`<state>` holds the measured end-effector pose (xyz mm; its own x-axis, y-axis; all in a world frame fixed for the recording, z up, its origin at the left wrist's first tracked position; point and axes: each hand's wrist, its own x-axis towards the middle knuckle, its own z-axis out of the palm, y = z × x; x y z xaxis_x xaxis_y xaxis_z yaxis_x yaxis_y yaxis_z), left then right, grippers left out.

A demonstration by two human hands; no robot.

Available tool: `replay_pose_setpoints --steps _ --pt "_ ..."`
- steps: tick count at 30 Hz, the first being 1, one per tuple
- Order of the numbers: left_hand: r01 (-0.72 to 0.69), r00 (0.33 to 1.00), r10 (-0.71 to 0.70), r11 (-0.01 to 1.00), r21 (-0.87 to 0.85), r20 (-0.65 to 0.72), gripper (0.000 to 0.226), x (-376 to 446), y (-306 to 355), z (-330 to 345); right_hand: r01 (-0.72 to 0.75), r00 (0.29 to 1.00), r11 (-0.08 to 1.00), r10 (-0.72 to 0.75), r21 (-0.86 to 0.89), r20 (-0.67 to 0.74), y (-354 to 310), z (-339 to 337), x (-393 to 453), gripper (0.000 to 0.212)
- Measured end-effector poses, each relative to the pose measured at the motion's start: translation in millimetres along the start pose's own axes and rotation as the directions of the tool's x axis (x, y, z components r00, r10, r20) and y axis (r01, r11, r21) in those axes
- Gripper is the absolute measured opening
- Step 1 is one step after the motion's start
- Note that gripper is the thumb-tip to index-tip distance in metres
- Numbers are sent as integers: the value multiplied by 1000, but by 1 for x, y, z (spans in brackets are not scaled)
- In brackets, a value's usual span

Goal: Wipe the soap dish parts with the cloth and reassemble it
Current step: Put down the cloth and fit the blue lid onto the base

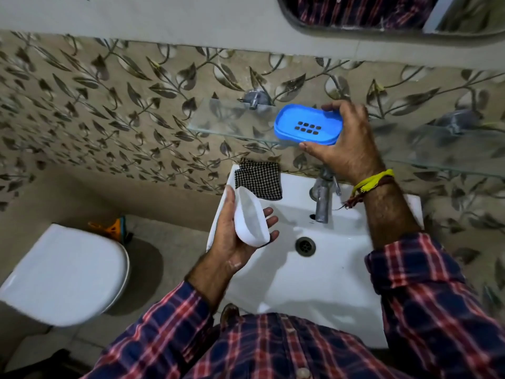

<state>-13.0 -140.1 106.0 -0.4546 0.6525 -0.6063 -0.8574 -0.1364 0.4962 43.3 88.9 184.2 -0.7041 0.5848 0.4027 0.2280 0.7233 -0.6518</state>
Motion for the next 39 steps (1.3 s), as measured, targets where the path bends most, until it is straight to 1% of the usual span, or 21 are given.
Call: replay_pose_setpoints --steps 2,3,5,6,8,9,10,12,14,15,16,17,19,22,24,26,30,34,39 --pt "-77 997 76 990 120 10 57 -2 5 5 -4 998 999 7 46 -65 -8 -2 -8 69" --pt "-124 992 122 978 166 22 55 -3 9 7 -7 995 996 15 84 -101 -12 -3 -13 68" --pt "-242 970 235 940 240 58 64 -6 17 11 -5 987 978 39 210 -158 -17 -7 -22 70" --pt "-309 951 296 912 271 87 65 -7 21 13 -15 984 953 69 303 -167 -19 -10 -27 72" --pt "-437 899 411 842 316 150 58 -7 31 15 -61 979 866 149 496 -139 -25 -18 -41 77" --pt "-477 879 443 815 330 177 59 -8 37 17 -87 974 818 189 568 -123 -29 -21 -49 77" --pt "-496 868 457 801 335 194 62 -8 42 19 -112 967 763 231 636 -107 -30 -24 -56 76" --pt "-494 869 445 806 326 216 72 -9 49 22 -133 953 635 293 761 -78 -35 -28 -70 78" --pt "-502 863 433 793 345 260 78 -8 53 24 -128 948 524 314 842 -52 -38 -32 -80 84" --pt "-516 854 434 777 361 285 82 -7 55 25 -129 948 494 316 860 -39 -40 -33 -84 83" --pt "-530 844 432 760 377 317 86 -7 55 26 -136 950 483 313 865 -25 -42 -34 -88 82" --pt "-540 836 422 746 390 349 88 -7 56 27 -148 952 495 305 857 -12 -44 -33 -92 80" --pt "-572 814 415 696 433 408 85 -4 57 27 -188 950 542 312 819 12 -47 -25 -98 77" --pt "-648 759 419 563 513 498 85 -2 57 29 -260 940 561 332 786 74 -53 -9 -105 71" --pt "-699 713 409 478 533 569 91 -1 56 31 -304 935 586 334 751 118 -56 -2 -109 70" --pt "-724 687 385 440 531 617 97 0 54 35 -343 927 605 340 719 156 -55 -1 -111 69" --pt "-701 703 332 474 533 629 89 -3 48 40 -365 918 612 360 702 164 -52 7 -116 68" --pt "-672 725 299 507 540 621 65 -4 41 43 -370 915 620 372 692 156 -51 10 -119 70" --pt "-675 721 290 499 544 630 56 -5 36 45 -372 916 632 368 680 159 -49 9 -119 71"
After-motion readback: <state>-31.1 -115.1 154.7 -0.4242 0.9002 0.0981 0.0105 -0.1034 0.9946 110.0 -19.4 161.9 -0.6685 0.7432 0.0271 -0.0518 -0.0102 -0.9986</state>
